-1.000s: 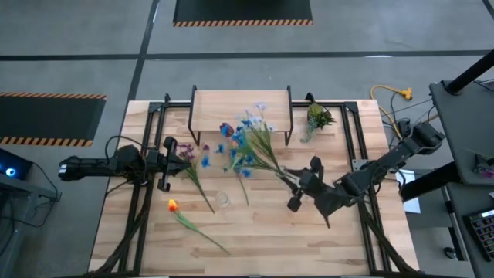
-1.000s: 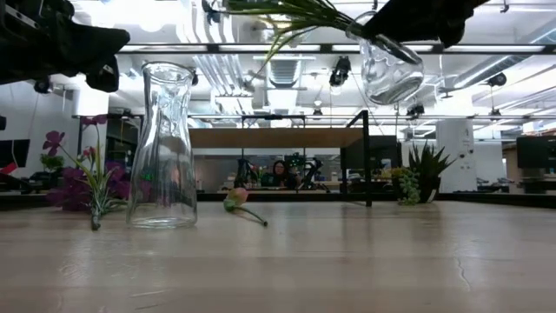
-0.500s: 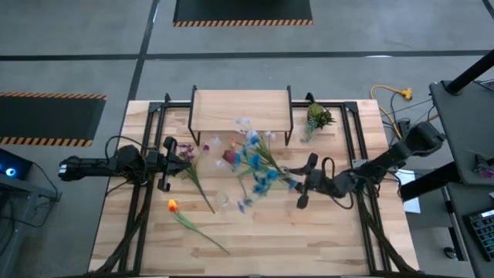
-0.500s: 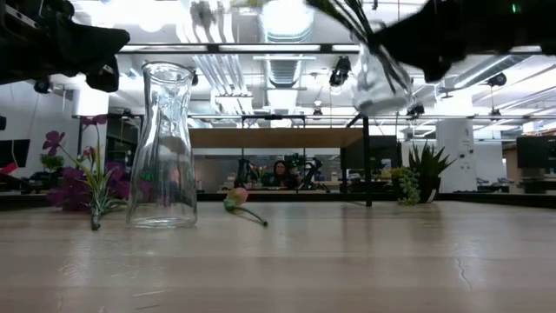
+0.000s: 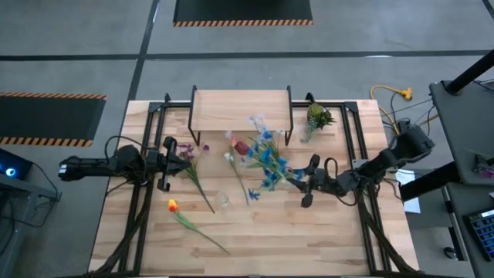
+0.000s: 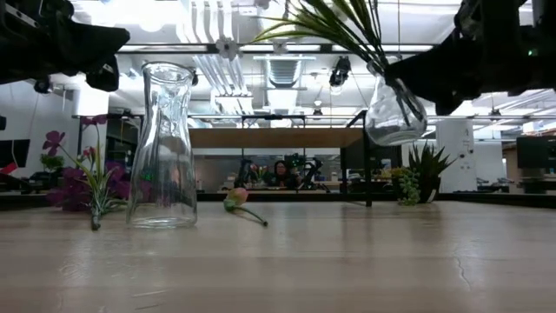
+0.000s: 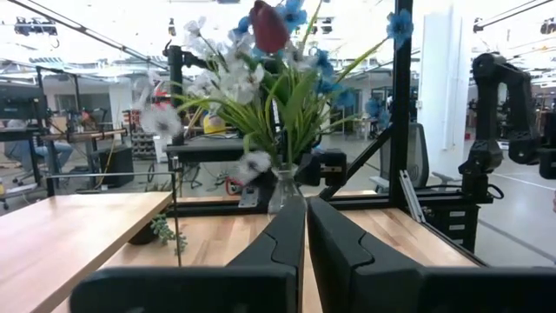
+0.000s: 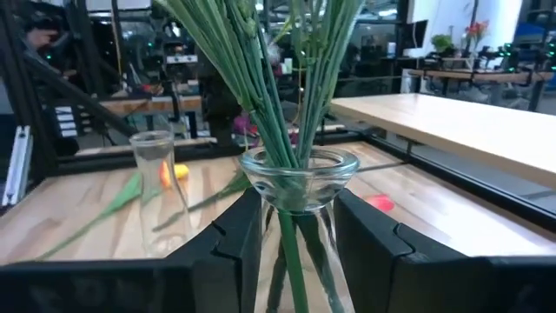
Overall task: Pick and place flowers into a vace then onto a shelf
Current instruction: Adjust the right transparent crystal vase
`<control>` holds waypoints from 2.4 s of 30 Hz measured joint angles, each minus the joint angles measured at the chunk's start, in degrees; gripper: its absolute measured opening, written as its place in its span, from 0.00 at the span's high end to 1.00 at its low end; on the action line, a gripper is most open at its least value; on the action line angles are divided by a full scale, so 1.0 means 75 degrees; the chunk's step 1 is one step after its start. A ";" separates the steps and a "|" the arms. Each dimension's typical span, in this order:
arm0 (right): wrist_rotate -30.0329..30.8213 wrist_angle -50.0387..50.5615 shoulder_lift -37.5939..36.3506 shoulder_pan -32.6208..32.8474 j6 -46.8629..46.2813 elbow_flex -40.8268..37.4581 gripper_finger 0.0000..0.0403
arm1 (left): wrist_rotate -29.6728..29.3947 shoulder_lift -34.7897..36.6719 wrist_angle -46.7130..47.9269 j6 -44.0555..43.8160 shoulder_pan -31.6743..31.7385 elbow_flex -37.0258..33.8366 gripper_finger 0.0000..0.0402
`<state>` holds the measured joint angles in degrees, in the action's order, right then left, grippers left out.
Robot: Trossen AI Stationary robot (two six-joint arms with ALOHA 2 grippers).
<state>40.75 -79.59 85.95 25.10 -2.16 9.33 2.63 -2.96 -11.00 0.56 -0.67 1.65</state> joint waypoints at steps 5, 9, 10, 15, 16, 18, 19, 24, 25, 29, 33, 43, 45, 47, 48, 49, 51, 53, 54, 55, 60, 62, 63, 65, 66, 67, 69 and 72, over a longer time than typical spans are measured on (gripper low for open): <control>-0.0035 -0.0863 0.1149 -0.0226 0.0156 0.0159 0.72 | 0.0000 0.0003 0.0001 0.0000 0.0000 0.0000 1.00; 0.0002 -0.1361 0.1813 -0.0241 0.0137 0.0124 0.72 | 0.0000 0.0000 0.0003 0.0000 -0.0003 0.0000 1.00; 0.0076 -0.1360 0.1949 -0.0238 -0.0030 0.0124 0.72 | 0.0000 0.0000 0.0003 0.0000 -0.0002 0.0000 1.00; 0.0190 -0.1382 0.2447 -0.0241 -0.0475 0.0258 0.72 | 0.0000 0.0000 0.0000 0.0000 -0.0003 0.0000 1.00; 0.0184 -0.1379 0.2510 -0.0244 -0.0470 0.0304 0.72 | 0.0000 0.0003 0.0003 0.0000 -0.0003 0.0000 1.00; 0.0179 -0.1372 0.2602 -0.0248 -0.0445 0.0383 0.72 | 0.0000 0.0000 0.0003 0.0000 -0.0003 0.0000 1.00; 0.0179 -0.1385 0.2642 -0.0250 -0.0433 0.0425 0.72 | 0.0000 0.0000 0.0003 0.0000 -0.0003 0.0000 1.00; 0.0164 -0.1382 0.2869 -0.0254 -0.0539 0.0460 0.72 | -0.0001 0.0000 0.0006 0.0000 -0.0003 0.0000 1.00; 0.0164 -0.1385 0.2898 -0.0248 -0.0540 0.0477 0.72 | 0.0000 0.0000 0.0003 0.0000 -0.0003 0.0000 1.00; 0.0101 -0.1382 0.3042 -0.0250 -0.0524 0.0511 0.72 | 0.0000 0.0000 0.0003 0.0001 -0.0001 0.0000 1.00; 0.0082 -0.1384 0.3246 -0.0250 -0.0595 0.0505 0.72 | 0.0000 0.0000 0.0006 0.0000 -0.0003 0.0000 1.00; 0.0160 -0.1434 0.3718 -0.0247 -0.0952 0.0586 0.72 | 0.0000 0.0000 0.0006 0.0000 -0.0001 0.0000 1.00; 0.0158 -0.1416 0.3662 -0.0247 -0.0979 0.0568 0.72 | 0.0000 0.0000 0.0006 0.0000 0.0000 0.0000 1.00; 0.0127 -0.1365 0.3575 -0.0247 -0.1010 0.0528 0.72 | 0.0000 0.0000 0.0006 0.0000 0.0000 0.0000 1.00; 0.0117 -0.1365 0.3568 -0.0236 -0.1012 0.0517 0.72 | 0.0000 0.0000 0.0006 0.0000 -0.0003 0.0000 1.00; 0.0116 -0.1365 0.3549 -0.0232 -0.1010 0.0500 0.72 | 0.0000 0.0000 0.0006 0.0000 0.0000 0.0000 1.00; 0.0103 -0.1355 0.3523 -0.0232 -0.1039 0.0458 0.72 | -0.0001 0.0000 0.0006 0.0000 -0.0001 0.0000 1.00; 0.0103 -0.1353 0.3518 -0.0232 -0.1114 0.0419 0.72 | 0.0000 0.0000 0.0006 0.0000 -0.0001 0.0000 1.00; 0.0100 -0.1352 0.3514 -0.0232 -0.1124 0.0398 0.72 | 0.0000 0.0000 0.0006 0.0000 -0.0001 0.0000 1.00; 0.0100 -0.1349 0.3512 -0.0231 -0.1126 0.0386 0.72 | 0.0000 0.0000 0.0006 0.0000 0.0000 0.0000 1.00; 0.0102 -0.1333 0.3509 -0.0230 -0.1124 0.0383 0.72 | 0.0000 0.0000 0.0006 0.0000 -0.0003 0.0000 1.00; 0.0100 -0.1327 0.3511 -0.0230 -0.1124 0.0381 0.71 | 0.0000 0.0000 0.0006 0.0000 0.0000 0.0000 1.00; 0.0100 -0.1323 0.3512 -0.0230 -0.1124 0.0376 0.70 | 0.0000 0.0000 0.0006 0.0001 -0.0002 0.0000 1.00; 0.0100 -0.1315 0.3512 -0.0230 -0.1127 0.0362 0.67 | 0.0000 0.0000 0.0006 0.0003 0.0000 0.0000 1.00; 0.0100 -0.1308 0.3512 -0.0230 -0.1154 0.0354 0.66 | 0.0000 0.0000 0.0006 0.0000 0.0000 0.0000 1.00; 0.0100 -0.1289 0.3515 -0.0229 -0.1191 0.0348 0.64 | 0.0000 0.0000 0.0006 0.0000 -0.0002 0.0000 1.00; 0.0097 -0.1267 0.3521 -0.0227 -0.1286 0.0332 0.62 | 0.0000 0.0000 0.0006 0.0000 -0.0002 0.0000 1.00; 0.0075 -0.1220 0.3524 -0.0227 -0.1335 0.0284 0.59 | 0.0000 0.0000 0.0006 0.0000 -0.0001 0.0000 1.00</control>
<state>41.31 -88.73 112.38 23.40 -12.17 11.47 2.63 -2.96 -10.96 0.56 -0.67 1.65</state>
